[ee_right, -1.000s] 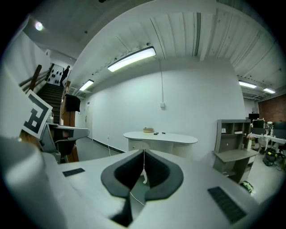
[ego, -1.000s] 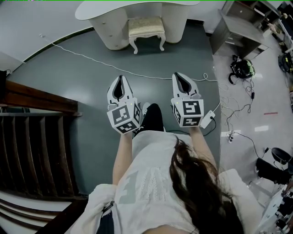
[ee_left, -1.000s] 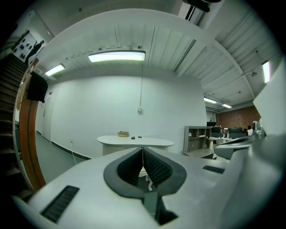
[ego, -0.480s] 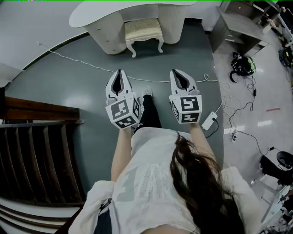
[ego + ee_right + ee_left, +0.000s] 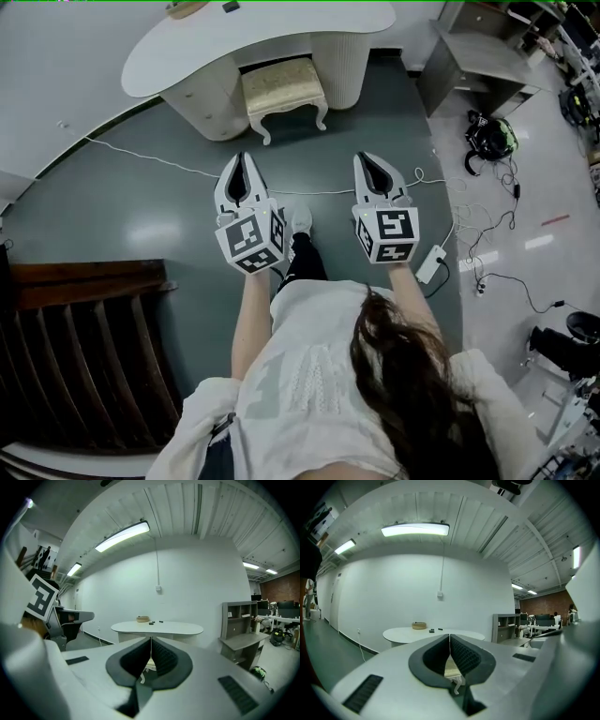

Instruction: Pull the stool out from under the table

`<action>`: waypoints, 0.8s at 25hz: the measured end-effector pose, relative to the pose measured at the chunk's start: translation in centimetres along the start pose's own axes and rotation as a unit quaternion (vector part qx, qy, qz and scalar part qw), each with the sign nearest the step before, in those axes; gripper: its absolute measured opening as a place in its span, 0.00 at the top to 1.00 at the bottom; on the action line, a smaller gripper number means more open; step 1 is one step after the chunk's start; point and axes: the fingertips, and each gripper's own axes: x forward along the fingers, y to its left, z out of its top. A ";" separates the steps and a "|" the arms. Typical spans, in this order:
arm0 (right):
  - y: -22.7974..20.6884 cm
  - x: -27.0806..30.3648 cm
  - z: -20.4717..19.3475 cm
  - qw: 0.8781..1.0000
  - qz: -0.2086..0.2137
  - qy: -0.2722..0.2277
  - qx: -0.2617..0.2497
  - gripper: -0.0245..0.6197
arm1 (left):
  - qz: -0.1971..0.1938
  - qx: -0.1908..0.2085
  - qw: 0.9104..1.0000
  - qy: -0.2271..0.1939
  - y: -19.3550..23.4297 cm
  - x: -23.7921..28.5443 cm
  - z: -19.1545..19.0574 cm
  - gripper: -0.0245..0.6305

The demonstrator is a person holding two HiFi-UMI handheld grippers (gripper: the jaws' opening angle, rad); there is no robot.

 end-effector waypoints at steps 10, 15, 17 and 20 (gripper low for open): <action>0.2 13.0 4.5 1.000 -0.015 0.002 0.019 0.91 | -0.021 -0.002 1.000 0.009 6.0 12.8 1.8 0.92; 0.5 19.6 5.4 0.999 -0.025 0.009 0.020 0.91 | -0.041 0.004 0.999 0.007 8.3 19.5 2.3 0.92; 0.7 21.3 5.2 0.999 -0.028 0.016 0.030 0.91 | -0.048 0.006 0.999 0.010 9.0 21.2 2.3 0.92; 1.4 23.3 4.7 0.999 -0.025 0.024 0.033 0.91 | -0.048 0.005 0.999 0.012 10.0 22.9 2.0 0.92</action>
